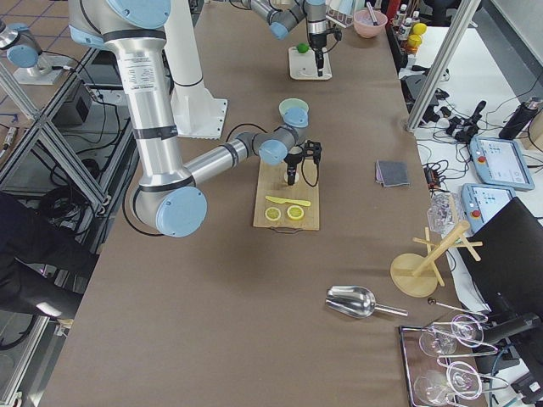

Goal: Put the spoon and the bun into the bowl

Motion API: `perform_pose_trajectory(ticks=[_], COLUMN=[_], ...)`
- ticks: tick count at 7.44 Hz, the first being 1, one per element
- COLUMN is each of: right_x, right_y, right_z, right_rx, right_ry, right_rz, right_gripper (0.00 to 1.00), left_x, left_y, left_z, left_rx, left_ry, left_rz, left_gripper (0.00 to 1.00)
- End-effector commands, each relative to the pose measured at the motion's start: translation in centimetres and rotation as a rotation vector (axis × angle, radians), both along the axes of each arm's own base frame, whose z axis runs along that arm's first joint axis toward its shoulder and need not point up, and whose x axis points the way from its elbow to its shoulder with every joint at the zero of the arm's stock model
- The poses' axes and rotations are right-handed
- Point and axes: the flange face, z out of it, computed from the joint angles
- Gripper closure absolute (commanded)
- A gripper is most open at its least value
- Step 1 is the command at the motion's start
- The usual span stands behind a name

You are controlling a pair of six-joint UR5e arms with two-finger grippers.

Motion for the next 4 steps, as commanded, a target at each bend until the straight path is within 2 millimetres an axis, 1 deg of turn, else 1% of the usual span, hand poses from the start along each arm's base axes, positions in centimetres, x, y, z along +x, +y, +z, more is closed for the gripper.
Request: perform_pose_trajectory(ticks=[1,2,3,4], right_x=[-0.2,0.0,0.0,0.0], right_y=[0.1,0.1,-0.4,-1.3], right_z=[-1.1,-2.2,-3.6,-5.4], right_rx=[0.005,0.015,0.026,0.029], right_ry=[-0.016,-0.031,-0.053,-0.081], right_rz=[-0.006,-0.006,-0.003,-0.002], right_gripper=[1.00,1.00,1.00,1.00], left_x=[1.6,3.6,5.1,7.1], left_y=[0.8,1.9,2.2,3.1], left_z=[-0.5,-2.2,-3.5,-4.5], left_rx=[0.006,-0.012,-0.026,-0.029], left_ry=[-0.004,0.013,0.025,0.027], left_rz=[-0.017,-0.039,-0.038,-0.063], left_gripper=[1.00,1.00,1.00,1.00])
